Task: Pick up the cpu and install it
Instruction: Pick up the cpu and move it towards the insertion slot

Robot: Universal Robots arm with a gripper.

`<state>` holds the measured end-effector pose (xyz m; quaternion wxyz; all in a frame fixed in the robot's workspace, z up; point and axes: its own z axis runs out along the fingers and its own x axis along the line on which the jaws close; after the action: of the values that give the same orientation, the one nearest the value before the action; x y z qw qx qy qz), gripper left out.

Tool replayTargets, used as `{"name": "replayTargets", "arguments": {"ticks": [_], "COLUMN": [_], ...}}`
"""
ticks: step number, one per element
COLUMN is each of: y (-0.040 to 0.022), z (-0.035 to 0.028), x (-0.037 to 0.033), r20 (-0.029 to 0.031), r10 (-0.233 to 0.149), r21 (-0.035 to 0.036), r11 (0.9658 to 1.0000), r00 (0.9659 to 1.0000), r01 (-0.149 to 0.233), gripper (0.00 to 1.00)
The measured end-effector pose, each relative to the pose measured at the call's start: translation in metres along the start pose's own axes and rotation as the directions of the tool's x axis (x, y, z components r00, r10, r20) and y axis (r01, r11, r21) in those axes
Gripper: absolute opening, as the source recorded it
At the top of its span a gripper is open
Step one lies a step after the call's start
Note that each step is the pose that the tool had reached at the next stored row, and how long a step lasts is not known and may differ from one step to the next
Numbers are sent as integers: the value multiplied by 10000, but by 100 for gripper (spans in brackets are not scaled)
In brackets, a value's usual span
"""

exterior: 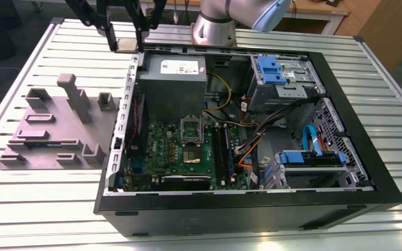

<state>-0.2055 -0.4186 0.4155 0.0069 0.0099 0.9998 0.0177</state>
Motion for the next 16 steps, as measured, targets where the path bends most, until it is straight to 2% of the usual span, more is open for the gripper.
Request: {"name": "replayTargets", "arguments": {"ticks": [7, 16], "y": [2, 4], "z": [1, 3], "x": [-74, -220], "r20": [1, 0], "r10": [0, 0], "r21": [0, 0], "r11": [10000, 10000], "r00": [10000, 10000], "r01": [0, 0], "gripper": [47, 47]}}
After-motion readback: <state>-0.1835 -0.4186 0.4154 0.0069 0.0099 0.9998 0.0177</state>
